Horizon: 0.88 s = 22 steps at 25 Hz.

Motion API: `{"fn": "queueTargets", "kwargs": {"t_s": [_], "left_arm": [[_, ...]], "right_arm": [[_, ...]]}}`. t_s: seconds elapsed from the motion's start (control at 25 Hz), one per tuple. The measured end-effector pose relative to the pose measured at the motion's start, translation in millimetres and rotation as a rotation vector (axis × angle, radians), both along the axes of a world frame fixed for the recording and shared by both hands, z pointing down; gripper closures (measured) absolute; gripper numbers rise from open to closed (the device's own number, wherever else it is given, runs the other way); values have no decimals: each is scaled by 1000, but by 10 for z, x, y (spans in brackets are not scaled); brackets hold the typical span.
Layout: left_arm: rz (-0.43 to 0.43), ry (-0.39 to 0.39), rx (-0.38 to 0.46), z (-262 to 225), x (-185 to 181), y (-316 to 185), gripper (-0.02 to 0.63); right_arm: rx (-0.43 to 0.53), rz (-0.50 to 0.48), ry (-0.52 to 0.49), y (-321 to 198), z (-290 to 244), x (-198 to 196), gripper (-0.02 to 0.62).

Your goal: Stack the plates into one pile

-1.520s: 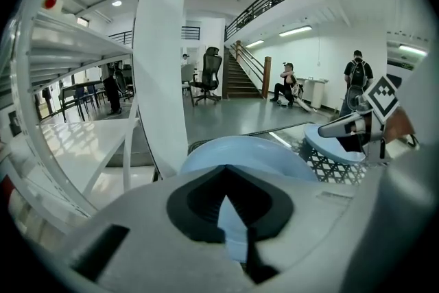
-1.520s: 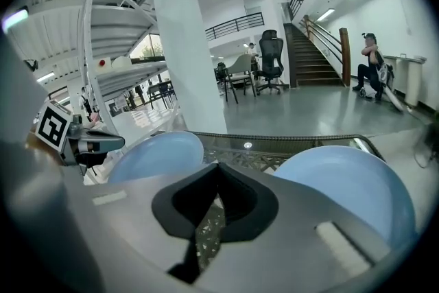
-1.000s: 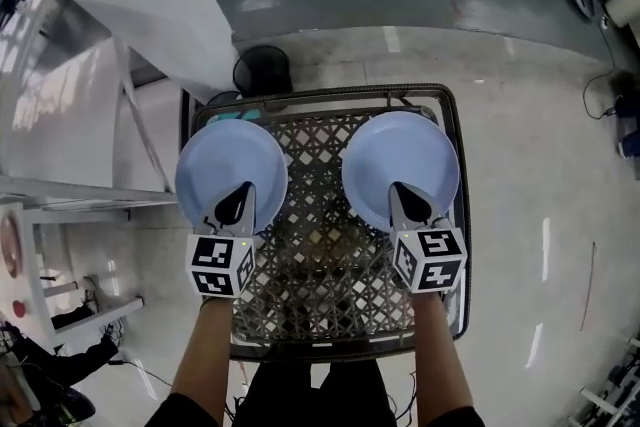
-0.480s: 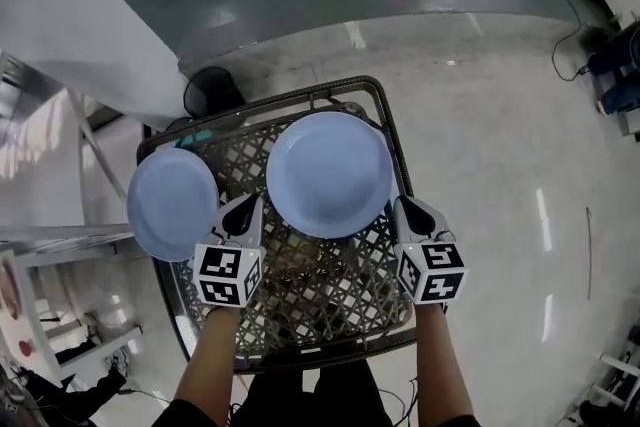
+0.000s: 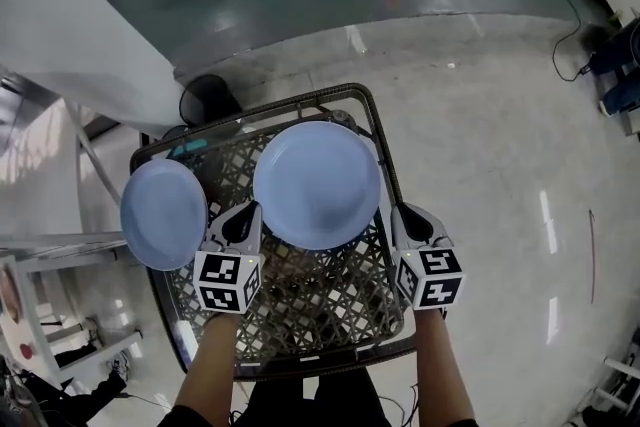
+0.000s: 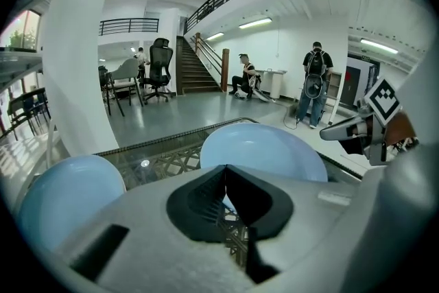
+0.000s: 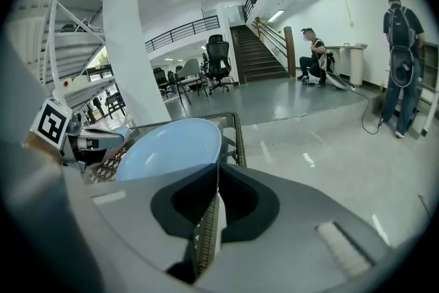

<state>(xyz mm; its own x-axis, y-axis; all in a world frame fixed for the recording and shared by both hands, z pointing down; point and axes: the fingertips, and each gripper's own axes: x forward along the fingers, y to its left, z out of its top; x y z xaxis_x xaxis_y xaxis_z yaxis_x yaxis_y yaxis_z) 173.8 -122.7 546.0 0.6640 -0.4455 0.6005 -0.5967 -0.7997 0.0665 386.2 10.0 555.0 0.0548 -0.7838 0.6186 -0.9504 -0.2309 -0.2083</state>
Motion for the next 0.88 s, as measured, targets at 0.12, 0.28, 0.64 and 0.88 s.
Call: {"fn": "queueTargets", "kwargs": {"t_s": [0.12,0.28,0.64,0.88], "left_arm": [[-2,-8,-8,45,-17,-22,583],[-11,-14,-16,95,-35,-92,550],[-22,-28,-69,282,6,-260,482],[-25,-44,-86,397,52,-298,479]], "right_arm": [[3,0,2,-43,18,10,572],[-5,-15,-3,-161,76,-27,534],[-26,-35,-13,-443,202,-39,490],[-43,-59,-18,-560,295,-37,486]]}}
